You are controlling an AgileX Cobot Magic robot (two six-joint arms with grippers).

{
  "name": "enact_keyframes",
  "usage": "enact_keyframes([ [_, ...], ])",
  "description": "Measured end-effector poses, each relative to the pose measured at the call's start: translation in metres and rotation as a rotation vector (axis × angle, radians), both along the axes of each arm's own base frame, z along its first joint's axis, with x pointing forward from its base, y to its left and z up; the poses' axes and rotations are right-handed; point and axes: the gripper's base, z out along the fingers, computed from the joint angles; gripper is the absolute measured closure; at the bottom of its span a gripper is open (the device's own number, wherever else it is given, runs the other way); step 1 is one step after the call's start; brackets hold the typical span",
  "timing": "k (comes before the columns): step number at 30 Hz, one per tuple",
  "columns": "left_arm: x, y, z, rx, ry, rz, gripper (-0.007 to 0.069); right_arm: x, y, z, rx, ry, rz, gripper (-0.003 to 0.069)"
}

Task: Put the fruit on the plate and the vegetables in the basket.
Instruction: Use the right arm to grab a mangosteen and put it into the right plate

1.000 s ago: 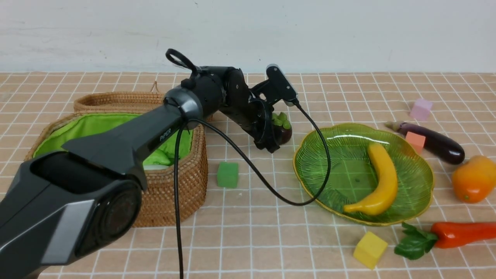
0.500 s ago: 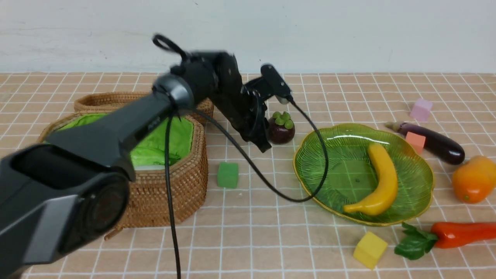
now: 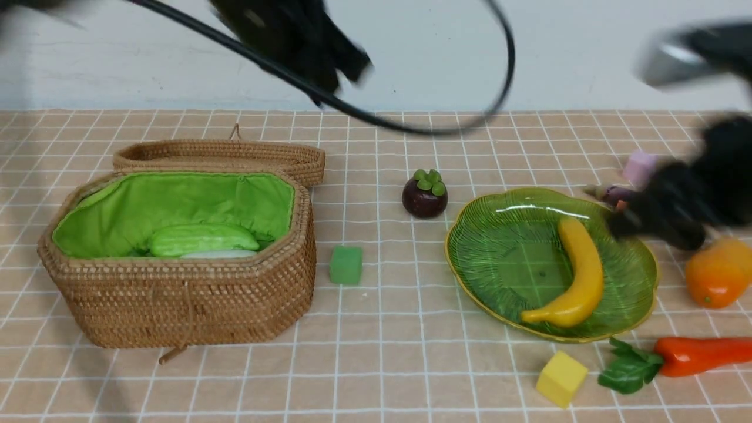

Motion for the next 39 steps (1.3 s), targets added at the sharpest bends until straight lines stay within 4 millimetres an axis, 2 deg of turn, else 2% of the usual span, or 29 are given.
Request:
enact_keyframes([
  [1,-0.014,0.007,0.009,-0.011,-0.011,0.006,0.0638,0.009,0.004,0.002,-0.005,-0.010,0.011,0.0421],
  [2,-0.034,0.016,0.013,-0.013,-0.007,0.010,0.0638,0.027,0.010,-0.004,-0.018,0.004,0.022,0.0421],
  [4,-0.063,0.030,0.009,-0.010,0.010,0.016,0.0638,0.054,0.019,-0.007,-0.022,0.007,0.027,0.0421],
  [5,-0.066,0.031,0.009,-0.014,0.004,0.018,0.0638,0.059,0.021,-0.012,-0.028,0.019,0.029,0.0421],
  [6,-0.096,0.045,0.006,-0.040,-0.034,0.028,0.0638,0.081,0.028,-0.017,-0.031,0.021,0.028,0.0421],
  [7,-0.099,0.047,0.006,-0.049,-0.049,0.030,0.0638,0.084,0.028,-0.021,-0.034,0.031,0.028,0.0421],
  [8,-0.124,0.058,0.009,-0.096,-0.107,0.035,0.0638,0.101,0.034,-0.025,-0.037,0.030,0.028,0.0421],
  [9,-0.142,0.065,0.007,-0.135,-0.149,0.037,0.0638,0.110,0.037,-0.032,-0.043,0.041,0.029,0.0421],
  [10,-0.148,0.068,0.002,-0.146,-0.152,0.037,0.0638,0.117,0.040,-0.035,-0.044,0.043,0.030,0.0421],
  [11,-0.176,0.079,0.000,-0.220,-0.229,0.037,0.0638,0.136,0.047,-0.043,-0.042,0.045,0.030,0.0421],
  [13,-0.199,0.089,-0.010,-0.259,-0.271,0.041,0.0638,0.152,0.053,-0.049,-0.039,0.037,0.031,0.0415],
  [17,-0.217,0.098,-0.038,-0.256,-0.269,0.042,0.0638,0.179,0.062,-0.066,-0.048,0.029,0.045,0.0382],
  [18,-0.219,0.099,-0.038,-0.258,-0.274,0.042,0.0638,0.179,0.062,-0.064,-0.047,0.022,0.047,0.0378],
  [21,-0.231,0.104,-0.046,-0.274,-0.304,0.043,0.0638,0.196,0.060,-0.074,-0.044,0.009,0.056,0.0319],
  [22,-0.243,0.110,-0.044,-0.299,-0.353,0.042,0.0638,0.208,0.054,-0.078,-0.035,-0.013,0.077,0.0267],
  [24,-0.254,0.115,-0.040,-0.326,-0.390,0.039,0.0638,0.219,0.045,-0.083,-0.027,-0.039,0.113,0.0211],
  [30,-0.262,0.113,-0.041,-0.395,-0.354,0.022,0.0638,0.243,0.008,-0.114,-0.046,-0.089,0.342,0.0068],
  [33,-0.263,0.112,-0.041,-0.415,-0.343,0.014,0.0638,0.251,0.002,-0.129,-0.035,-0.132,0.427,0.0046],
  [39,-0.263,0.112,-0.040,-0.416,-0.345,0.015,0.0638,0.262,0.009,-0.148,-0.053,-0.261,0.528,0.0046],
])
